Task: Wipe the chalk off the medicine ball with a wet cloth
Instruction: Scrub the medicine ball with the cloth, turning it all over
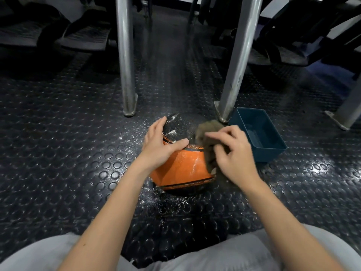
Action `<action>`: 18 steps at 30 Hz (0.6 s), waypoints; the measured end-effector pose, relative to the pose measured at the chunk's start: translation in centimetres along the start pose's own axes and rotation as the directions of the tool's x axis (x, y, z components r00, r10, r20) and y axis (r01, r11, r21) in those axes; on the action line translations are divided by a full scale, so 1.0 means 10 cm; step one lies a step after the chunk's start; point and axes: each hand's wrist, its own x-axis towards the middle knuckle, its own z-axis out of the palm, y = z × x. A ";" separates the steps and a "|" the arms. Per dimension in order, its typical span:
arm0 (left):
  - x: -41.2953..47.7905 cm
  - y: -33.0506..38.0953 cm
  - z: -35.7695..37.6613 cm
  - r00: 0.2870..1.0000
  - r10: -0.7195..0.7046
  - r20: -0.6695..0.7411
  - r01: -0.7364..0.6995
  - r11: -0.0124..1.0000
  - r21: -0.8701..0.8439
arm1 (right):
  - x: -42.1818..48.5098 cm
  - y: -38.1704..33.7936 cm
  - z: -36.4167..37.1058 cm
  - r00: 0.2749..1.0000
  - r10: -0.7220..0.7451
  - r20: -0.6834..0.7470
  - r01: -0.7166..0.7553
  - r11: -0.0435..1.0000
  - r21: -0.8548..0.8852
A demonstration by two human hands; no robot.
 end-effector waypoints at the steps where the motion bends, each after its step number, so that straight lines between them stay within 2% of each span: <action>1: 0.00 0.00 0.00 1.000 -0.002 0.007 0.002 1.000 -0.004 | 0.06 0.11 -0.03 0.991 0.130 -0.030 -0.130 0.991 -0.017; 3: -0.01 0.00 0.00 1.000 0.003 0.012 -0.003 1.000 -0.003 | 0.11 0.20 -0.11 0.946 0.318 -0.067 -0.320 0.947 -0.022; 4: -0.01 0.00 0.00 1.000 0.008 0.011 -0.008 1.000 -0.004 | 0.10 0.14 -0.14 0.945 0.316 -0.086 -0.317 0.948 0.008; 6: -0.01 -0.02 0.00 1.000 0.013 -0.006 -0.013 1.000 -0.011 | 0.03 -0.10 -0.14 0.987 0.134 -0.091 -0.126 0.988 0.094; 8: -0.01 -0.04 0.00 1.000 0.024 -0.018 -0.024 1.000 0.008 | -0.10 -0.27 -0.08 0.997 -0.078 -0.007 0.078 0.989 0.129; 9: 0.00 -0.04 0.01 0.999 0.028 -0.021 -0.028 1.000 0.014 | -0.13 -0.28 -0.04 0.992 -0.122 0.040 0.117 0.987 0.114; 11: 0.01 -0.03 0.01 1.000 0.026 -0.014 -0.026 1.000 0.010 | -0.09 -0.14 -0.01 0.996 -0.061 0.066 0.056 0.996 0.076; 14: 0.00 -0.02 0.03 0.999 0.030 -0.015 -0.030 1.000 0.009 | 0.03 0.09 -0.08 0.972 0.234 0.017 -0.234 0.972 0.031; 15: 0.00 -0.01 0.05 0.999 0.032 -0.019 -0.032 0.999 0.015 | 0.06 0.12 -0.11 0.959 0.283 0.000 -0.283 0.959 0.011; 16: -0.01 -0.02 0.06 0.999 0.032 -0.025 -0.032 0.999 0.022 | 0.06 0.11 -0.13 0.961 0.276 -0.020 -0.276 0.961 -0.005; 18: 0.00 -0.03 0.07 0.999 0.032 -0.042 -0.031 0.999 0.027 | 0.04 -0.04 -0.16 0.987 0.147 -0.062 -0.146 0.989 0.025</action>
